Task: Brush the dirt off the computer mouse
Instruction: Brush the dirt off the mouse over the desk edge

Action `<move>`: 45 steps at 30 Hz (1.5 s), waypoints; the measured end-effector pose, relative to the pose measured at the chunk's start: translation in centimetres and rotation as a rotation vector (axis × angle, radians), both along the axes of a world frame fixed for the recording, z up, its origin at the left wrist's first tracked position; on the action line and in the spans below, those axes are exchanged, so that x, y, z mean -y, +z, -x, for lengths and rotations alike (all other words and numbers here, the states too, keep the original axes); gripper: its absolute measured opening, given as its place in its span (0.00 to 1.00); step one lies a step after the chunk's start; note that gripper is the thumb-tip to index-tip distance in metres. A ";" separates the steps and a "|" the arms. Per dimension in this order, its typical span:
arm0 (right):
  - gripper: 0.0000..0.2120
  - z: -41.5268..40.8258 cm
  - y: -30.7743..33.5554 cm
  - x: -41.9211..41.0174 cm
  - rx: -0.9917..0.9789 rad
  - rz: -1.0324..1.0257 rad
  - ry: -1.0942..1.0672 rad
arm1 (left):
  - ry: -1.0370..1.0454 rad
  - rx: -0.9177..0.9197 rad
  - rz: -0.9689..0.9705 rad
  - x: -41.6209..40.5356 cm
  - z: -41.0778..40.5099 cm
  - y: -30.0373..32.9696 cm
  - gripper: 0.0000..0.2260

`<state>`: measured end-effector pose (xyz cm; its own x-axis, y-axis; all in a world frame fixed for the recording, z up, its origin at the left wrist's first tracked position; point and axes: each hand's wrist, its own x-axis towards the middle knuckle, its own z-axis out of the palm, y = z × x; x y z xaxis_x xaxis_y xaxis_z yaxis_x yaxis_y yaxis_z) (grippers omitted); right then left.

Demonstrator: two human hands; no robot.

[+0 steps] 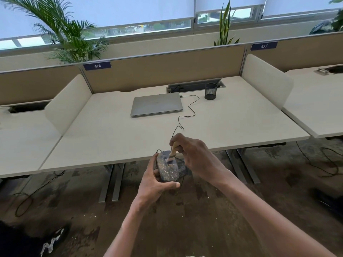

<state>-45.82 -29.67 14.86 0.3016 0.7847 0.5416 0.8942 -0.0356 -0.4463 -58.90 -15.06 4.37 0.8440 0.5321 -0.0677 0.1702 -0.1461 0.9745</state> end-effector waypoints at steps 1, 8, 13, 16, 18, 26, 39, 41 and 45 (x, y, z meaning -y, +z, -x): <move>0.22 0.1 0.0 0.0 0.020 0.019 0.012 | -0.005 -0.004 -0.003 0.0 -0.1 0.0 0.60; 0.23 0.2 0.6 -0.4 0.026 0.066 0.062 | 0.006 -0.032 -0.012 -0.1 0.0 0.2 0.59; 0.22 0.6 1.1 -1.0 0.062 0.086 0.074 | 0.005 -0.045 -0.017 -0.2 -0.3 0.5 0.60; 0.23 0.9 0.9 -0.8 0.078 0.125 0.106 | -0.001 -0.051 -0.012 -0.2 -0.2 0.3 0.60; 0.23 0.7 1.0 -0.7 0.082 0.130 0.104 | -0.007 -0.054 -0.013 -0.1 -0.2 0.2 0.59; 0.21 0.9 1.1 -1.0 0.093 0.123 0.121 | -0.006 -0.059 -0.036 -0.4 -0.4 0.4 0.59; 0.24 0.7 1.1 -0.5 0.100 0.139 0.150 | -0.005 -0.049 -0.041 -0.3 -0.3 0.2 0.59; 0.24 0.7 0.7 -0.3 0.105 0.152 0.150 | -0.007 -0.047 -0.041 -0.3 -0.1 0.0 0.58; 0.19 0.3 1.2 -0.4 0.100 0.107 0.134 | -0.001 -0.030 -0.037 -0.1 -0.2 0.0 0.58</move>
<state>-46.17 -29.24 16.04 0.1391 0.8690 0.4749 0.9338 0.0444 -0.3549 -58.73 -14.91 4.35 0.8426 0.5335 -0.0729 0.1987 -0.1821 0.9630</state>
